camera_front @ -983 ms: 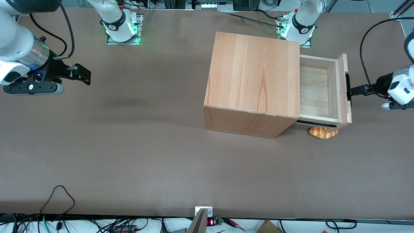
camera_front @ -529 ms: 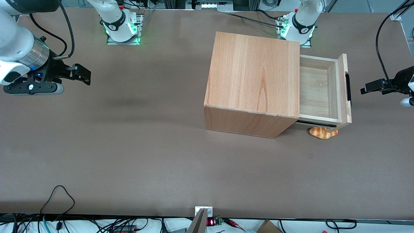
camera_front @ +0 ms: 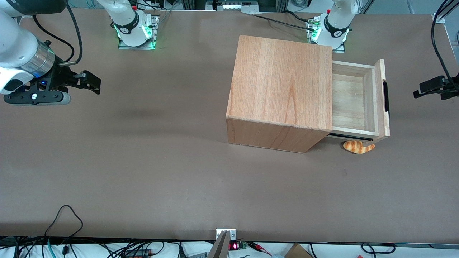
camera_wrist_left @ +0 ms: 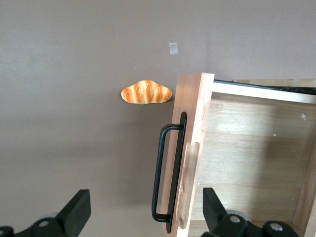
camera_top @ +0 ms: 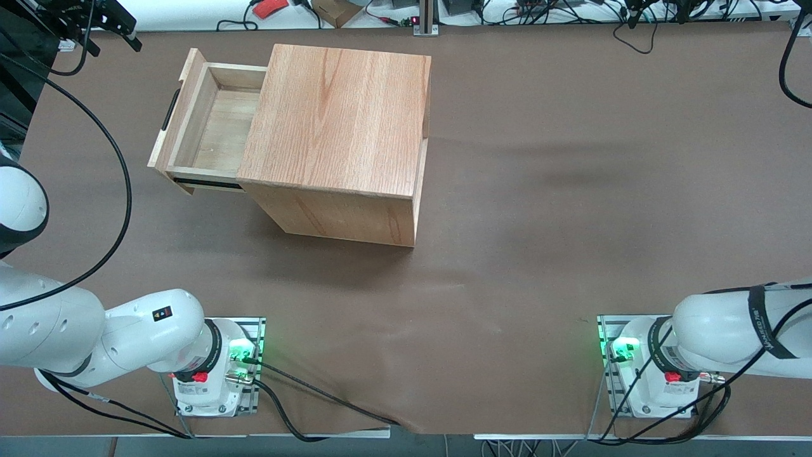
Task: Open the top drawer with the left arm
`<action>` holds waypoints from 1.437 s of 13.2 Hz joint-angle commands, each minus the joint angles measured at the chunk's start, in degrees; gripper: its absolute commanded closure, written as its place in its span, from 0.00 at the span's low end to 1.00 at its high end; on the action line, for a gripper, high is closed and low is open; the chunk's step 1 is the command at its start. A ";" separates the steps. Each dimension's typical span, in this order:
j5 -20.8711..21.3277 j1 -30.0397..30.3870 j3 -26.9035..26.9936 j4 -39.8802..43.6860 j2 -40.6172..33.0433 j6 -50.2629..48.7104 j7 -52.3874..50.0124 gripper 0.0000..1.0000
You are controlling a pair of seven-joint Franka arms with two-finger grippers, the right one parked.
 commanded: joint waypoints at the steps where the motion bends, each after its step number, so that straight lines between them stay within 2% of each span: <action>1: 1.55 -0.28 -0.16 3.97 0.18 -1.57 -1.09 0.00; 3: 1.55 -3.69 0.71 5.12 0.18 -1.65 -1.53 0.00; 6: 4.44 -9.31 2.20 5.30 -0.26 -1.57 -2.59 0.00; 9: 5.68 -19.16 10.89 6.53 -1.22 -1.57 -3.55 0.00; 19: 6.03 -23.31 12.05 6.88 -2.99 -1.57 -6.37 0.00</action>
